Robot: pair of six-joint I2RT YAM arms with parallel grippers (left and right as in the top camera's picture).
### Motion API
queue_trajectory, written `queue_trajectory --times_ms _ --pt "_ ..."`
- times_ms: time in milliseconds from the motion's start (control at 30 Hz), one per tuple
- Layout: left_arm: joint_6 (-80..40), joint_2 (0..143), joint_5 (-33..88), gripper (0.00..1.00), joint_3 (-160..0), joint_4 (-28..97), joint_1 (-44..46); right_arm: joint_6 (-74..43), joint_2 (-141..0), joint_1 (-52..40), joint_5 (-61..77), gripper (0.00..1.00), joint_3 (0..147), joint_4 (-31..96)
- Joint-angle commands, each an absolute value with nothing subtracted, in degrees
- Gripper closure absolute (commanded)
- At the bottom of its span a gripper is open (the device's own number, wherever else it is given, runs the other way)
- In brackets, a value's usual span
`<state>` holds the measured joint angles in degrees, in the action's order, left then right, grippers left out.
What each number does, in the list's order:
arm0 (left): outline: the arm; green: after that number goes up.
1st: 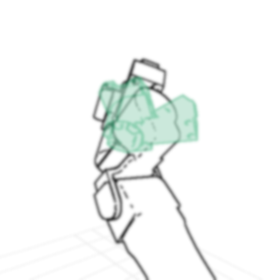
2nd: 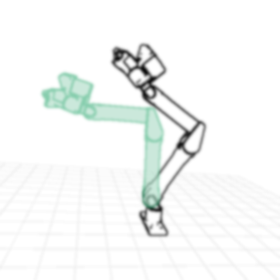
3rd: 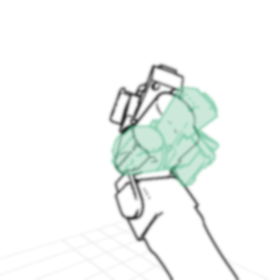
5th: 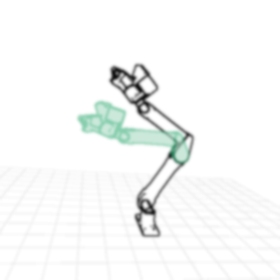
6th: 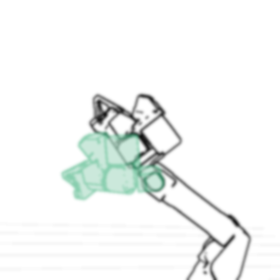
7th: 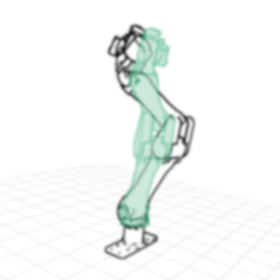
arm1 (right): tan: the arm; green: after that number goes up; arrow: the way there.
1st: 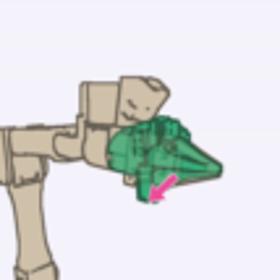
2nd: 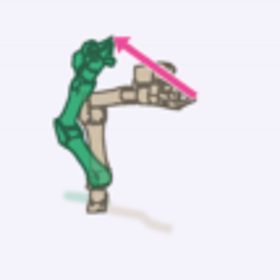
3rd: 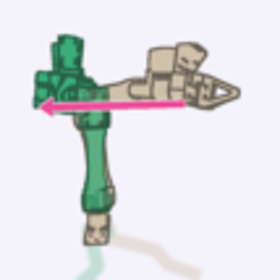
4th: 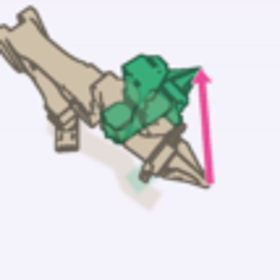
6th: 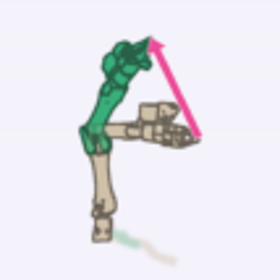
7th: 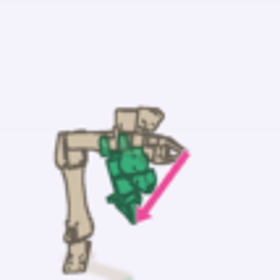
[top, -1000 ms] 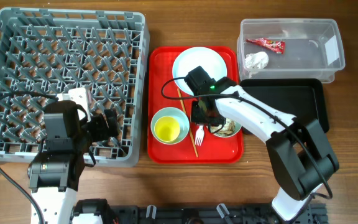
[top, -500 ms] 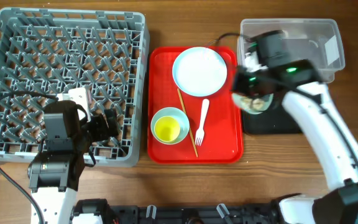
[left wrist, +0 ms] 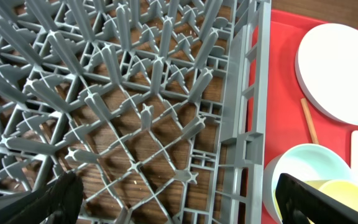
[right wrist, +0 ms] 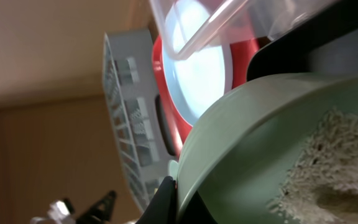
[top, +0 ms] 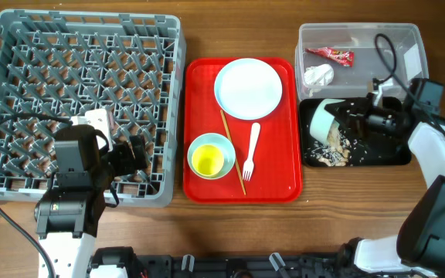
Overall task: Sort waste into correct bins and load items into the dishwasher rack
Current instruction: 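Tip the bowl over the black tray to dump the rice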
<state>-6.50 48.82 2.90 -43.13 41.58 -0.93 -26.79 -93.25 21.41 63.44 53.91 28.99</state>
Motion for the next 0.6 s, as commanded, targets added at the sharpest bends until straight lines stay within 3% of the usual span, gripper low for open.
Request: queue_trajectory --times_ms 0,300,567 --pt "-6.9 48.8 3.6 0.0 -44.1 41.5 -1.4 -37.0 -95.6 23.9 72.4 0.96 53.7 24.6" --pt "-6.9 48.8 3.6 0.0 -44.1 41.5 -1.4 -66.6 -97.1 25.8 92.9 0.96 53.6 5.7" --pt "-6.9 48.8 3.6 0.0 -44.1 41.5 -1.4 -68.1 -97.1 26.0 92.9 0.96 53.6 3.8"
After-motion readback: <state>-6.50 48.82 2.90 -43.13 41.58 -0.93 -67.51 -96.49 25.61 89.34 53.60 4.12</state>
